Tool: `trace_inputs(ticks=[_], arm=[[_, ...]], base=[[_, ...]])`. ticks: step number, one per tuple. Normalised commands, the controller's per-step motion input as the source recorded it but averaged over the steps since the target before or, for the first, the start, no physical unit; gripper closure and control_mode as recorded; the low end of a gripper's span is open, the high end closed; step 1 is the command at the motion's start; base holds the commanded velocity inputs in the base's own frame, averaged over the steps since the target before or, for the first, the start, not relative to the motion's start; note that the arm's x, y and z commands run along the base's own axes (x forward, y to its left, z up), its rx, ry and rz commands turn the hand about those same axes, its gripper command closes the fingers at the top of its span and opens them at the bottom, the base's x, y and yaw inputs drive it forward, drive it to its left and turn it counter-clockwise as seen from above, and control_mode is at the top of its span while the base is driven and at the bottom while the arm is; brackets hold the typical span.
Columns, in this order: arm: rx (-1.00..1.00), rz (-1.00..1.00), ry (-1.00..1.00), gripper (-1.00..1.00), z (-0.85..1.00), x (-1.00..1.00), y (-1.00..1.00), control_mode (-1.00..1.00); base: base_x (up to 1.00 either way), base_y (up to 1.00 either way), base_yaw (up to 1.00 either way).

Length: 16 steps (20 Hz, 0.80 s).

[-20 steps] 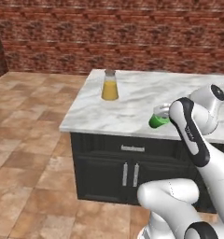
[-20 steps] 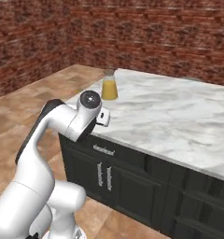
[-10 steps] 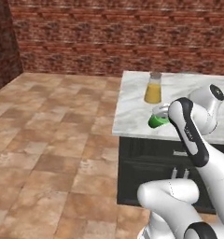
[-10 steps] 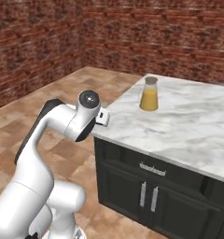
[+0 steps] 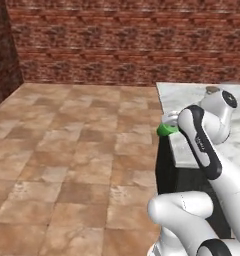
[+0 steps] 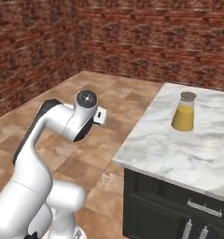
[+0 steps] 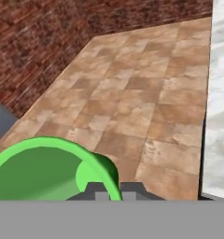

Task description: Place the pitcher and cup on the dining counter for serving.

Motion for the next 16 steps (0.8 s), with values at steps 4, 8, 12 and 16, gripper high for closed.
trace_inputs(ticks=[4, 8, 12, 16], arm=[[0.0, 0.0, 0.0, 1.0, 0.0, 0.0, 0.0, 1.0], [0.0, 0.0, 0.0, 1.0, 0.0, 0.0, 0.0, 1.0], [0.0, 0.0, 0.0, 1.0, 0.0, 0.0, 0.0, 1.0], [0.0, 0.0, 0.0, 1.0, 0.0, 0.0, 0.0, 1.0]], base=[[1.0, 1.0, -0.44], [1.0, 0.99, -0.53], [0.94, 0.87, -0.68], [0.78, 0.76, -0.74]])
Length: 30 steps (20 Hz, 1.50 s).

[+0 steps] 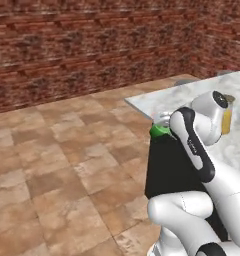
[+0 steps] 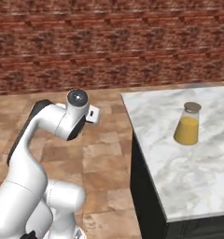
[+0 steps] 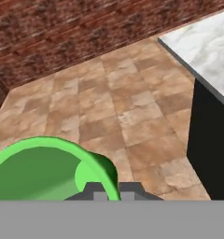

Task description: Place the pitcher and cup on the dining counter for serving.

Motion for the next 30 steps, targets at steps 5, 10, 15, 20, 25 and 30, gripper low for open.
trace_inputs(ticks=[5, 10, 15, 20, 25, 30], arm=[[0.0, 0.0, 0.0, 1.0, 0.0, 0.0, 0.0, 1.0], [0.0, 0.0, 0.0, 1.0, 0.0, 0.0, 0.0, 1.0], [0.0, 0.0, 0.0, 1.0, 0.0, 0.0, 0.0, 1.0], [0.0, 0.0, 0.0, 1.0, 0.0, 0.0, 0.0, 1.0], [0.0, 0.0, 0.0, 1.0, 0.0, 0.0, 0.0, 1.0], [0.0, 0.0, 0.0, 1.0, 0.0, 0.0, 0.0, 1.0]], base=[[0.75, 0.71, -0.77], [0.65, 0.65, -0.8], [0.56, 0.65, -0.8], [0.33, 0.68, -0.77], [-0.01, 0.82, -0.62], [-0.06, 0.62, -0.17]])
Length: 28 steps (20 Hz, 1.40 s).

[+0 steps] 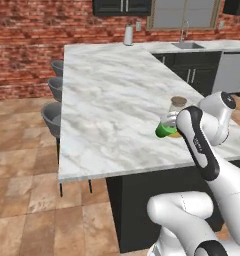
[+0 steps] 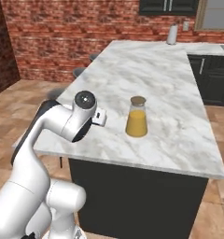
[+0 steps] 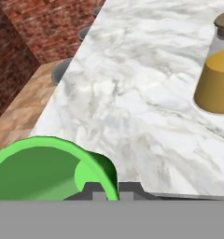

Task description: Place the pitcher and cup on the dining counter for serving.

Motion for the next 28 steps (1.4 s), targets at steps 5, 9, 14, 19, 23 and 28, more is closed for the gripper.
trace_inputs(ticks=[5, 9, 14, 19, 23, 28], arm=[[0.0, 0.0, 0.0, 1.0, 0.0, 0.0, 0.0, 1.0], [0.0, 0.0, 0.0, 1.0, 0.0, 0.0, 0.0, 1.0], [0.0, 0.0, 0.0, 1.0, 0.0, 0.0, 0.0, 1.0], [0.0, 0.0, 0.0, 1.0, 0.0, 0.0, 0.0, 1.0], [0.01, -0.22, 0.26, 1.0, 0.0, 0.46, 0.0, -1.0], [0.04, -0.4, 0.4, 1.0, 0.0, 0.58, 0.0, -1.0]], base=[[0.0, 0.77, 0.15], [0.03, 0.36, 0.1], [0.08, 0.17, 0.03], [0.21, 0.05, -0.01], [0.0, 0.0, 0.0], [0.0, 0.0, 0.0]])
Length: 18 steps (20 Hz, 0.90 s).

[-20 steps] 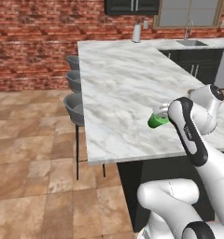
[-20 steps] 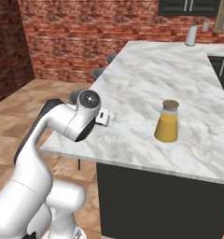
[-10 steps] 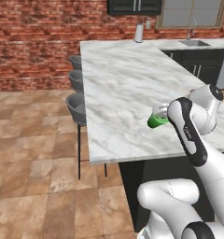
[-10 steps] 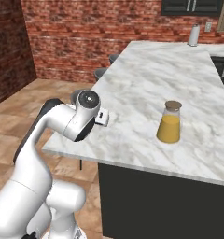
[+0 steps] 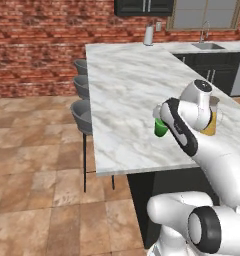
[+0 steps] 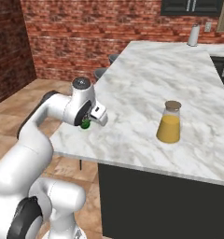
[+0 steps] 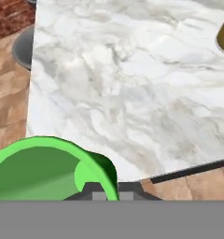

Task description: Place the pitcher and cup on the dining counter for serving.

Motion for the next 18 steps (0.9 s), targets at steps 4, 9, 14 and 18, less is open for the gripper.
trace_inputs(ticks=[4, 9, 14, 18], arm=[[0.09, -0.43, 0.36, 1.0, 0.0, 0.58, -0.19, -1.0], [0.1, -0.33, 0.26, 1.0, -0.05, 0.74, -0.62, -1.0], [0.08, -0.27, 0.02, 1.0, -0.25, 0.3, -0.81, -1.0], [0.13, -0.16, 0.0, 1.0, -0.11, 0.04, -0.28, -1.0]], base=[[0.0, 0.0, 0.0], [0.0, 0.0, 0.0], [0.0, 0.0, 0.0], [0.0, 0.0, 0.0]])
